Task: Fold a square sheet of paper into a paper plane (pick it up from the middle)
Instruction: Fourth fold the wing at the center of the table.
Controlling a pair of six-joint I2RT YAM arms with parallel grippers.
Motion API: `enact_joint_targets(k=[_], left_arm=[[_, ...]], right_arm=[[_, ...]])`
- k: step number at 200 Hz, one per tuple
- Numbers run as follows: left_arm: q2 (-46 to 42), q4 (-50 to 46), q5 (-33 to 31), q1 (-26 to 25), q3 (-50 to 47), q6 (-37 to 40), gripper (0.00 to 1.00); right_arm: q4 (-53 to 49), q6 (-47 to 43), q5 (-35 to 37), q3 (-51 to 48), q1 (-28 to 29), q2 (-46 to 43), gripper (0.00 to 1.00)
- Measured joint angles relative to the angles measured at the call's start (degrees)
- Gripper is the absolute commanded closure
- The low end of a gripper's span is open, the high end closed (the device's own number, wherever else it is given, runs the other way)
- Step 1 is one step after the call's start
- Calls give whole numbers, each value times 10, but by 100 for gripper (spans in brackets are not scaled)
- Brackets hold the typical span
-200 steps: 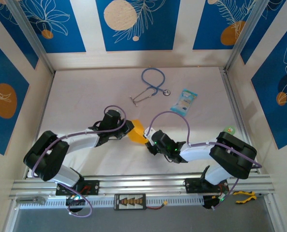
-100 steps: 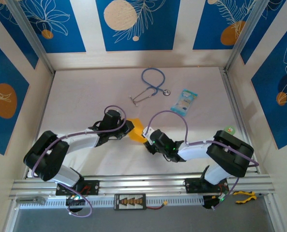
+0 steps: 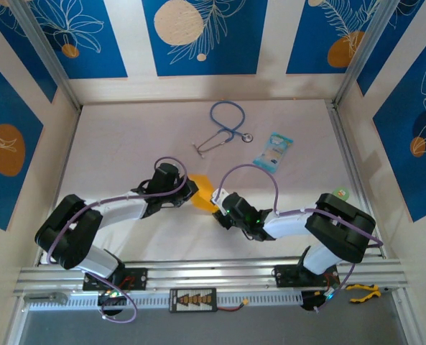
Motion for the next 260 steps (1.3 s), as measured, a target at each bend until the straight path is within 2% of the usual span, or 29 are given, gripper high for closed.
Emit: enact_joint_targets(k=[153,192,260], left_arm=[[0,4,3,0,0,-25,100],[0,4,3,0,0,-25,100],[-1,4,3,0,0,-25,100]], right_arm=[[6,-39,28,10,0,-1,63],[7,-43,28,16,0,-1,70],[3,-41,28,16,0,1,74]])
